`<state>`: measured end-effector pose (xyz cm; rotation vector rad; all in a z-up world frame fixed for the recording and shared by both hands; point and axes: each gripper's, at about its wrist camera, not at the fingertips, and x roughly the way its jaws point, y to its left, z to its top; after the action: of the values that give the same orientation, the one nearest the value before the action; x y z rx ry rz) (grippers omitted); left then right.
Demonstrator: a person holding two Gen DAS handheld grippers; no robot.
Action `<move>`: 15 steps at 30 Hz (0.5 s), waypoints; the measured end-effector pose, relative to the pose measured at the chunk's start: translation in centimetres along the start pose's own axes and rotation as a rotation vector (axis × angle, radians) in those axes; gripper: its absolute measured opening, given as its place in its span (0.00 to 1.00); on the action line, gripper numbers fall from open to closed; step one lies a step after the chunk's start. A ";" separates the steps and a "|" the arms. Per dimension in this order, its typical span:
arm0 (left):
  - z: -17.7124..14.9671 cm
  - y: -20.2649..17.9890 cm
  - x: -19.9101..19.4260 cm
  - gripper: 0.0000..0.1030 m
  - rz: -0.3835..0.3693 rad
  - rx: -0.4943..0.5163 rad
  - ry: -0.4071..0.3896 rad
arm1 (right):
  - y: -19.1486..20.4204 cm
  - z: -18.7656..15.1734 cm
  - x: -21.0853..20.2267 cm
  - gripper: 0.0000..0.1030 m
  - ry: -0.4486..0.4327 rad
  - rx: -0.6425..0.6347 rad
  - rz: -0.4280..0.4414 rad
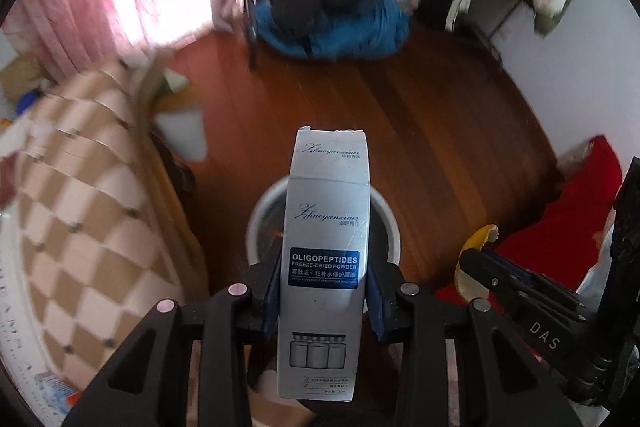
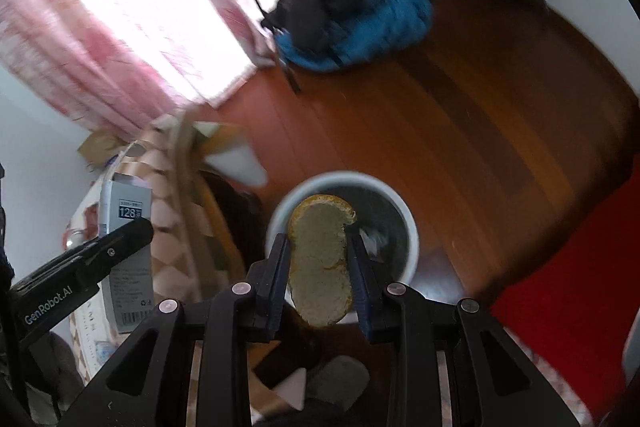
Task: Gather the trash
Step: 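Carry the box and bread over the bin and open both tools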
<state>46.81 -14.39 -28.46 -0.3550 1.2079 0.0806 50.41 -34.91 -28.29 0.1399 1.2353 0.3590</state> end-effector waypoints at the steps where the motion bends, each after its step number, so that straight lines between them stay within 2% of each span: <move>1: 0.1 -0.1 1.3 0.31 -0.018 -0.002 0.034 | -1.1 0.0 1.4 0.30 0.022 0.020 -0.001; 4: 0.5 -0.2 4.8 0.33 -0.026 -0.016 0.104 | -3.4 0.0 4.7 0.30 0.074 0.061 0.002; 8: 1.4 -0.1 7.6 0.33 -0.027 -0.040 0.153 | -5.0 0.4 8.7 0.30 0.132 0.086 -0.006; 11: 2.2 0.2 9.1 0.38 -0.013 -0.052 0.179 | -5.7 0.8 11.4 0.30 0.167 0.097 -0.015; 12: 2.5 0.4 9.3 0.47 -0.012 -0.058 0.181 | -5.7 0.9 12.2 0.30 0.178 0.098 -0.015; 13: 2.7 0.6 9.4 0.64 -0.005 -0.061 0.179 | -5.9 1.0 13.1 0.30 0.192 0.101 -0.017; 15: 2.9 0.8 9.2 0.87 0.016 -0.068 0.159 | -6.2 1.3 14.0 0.31 0.199 0.102 -0.030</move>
<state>52.53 -13.90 -36.23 -0.4170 1.3679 0.1095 56.79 -35.79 -42.26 0.1764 1.4518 0.2884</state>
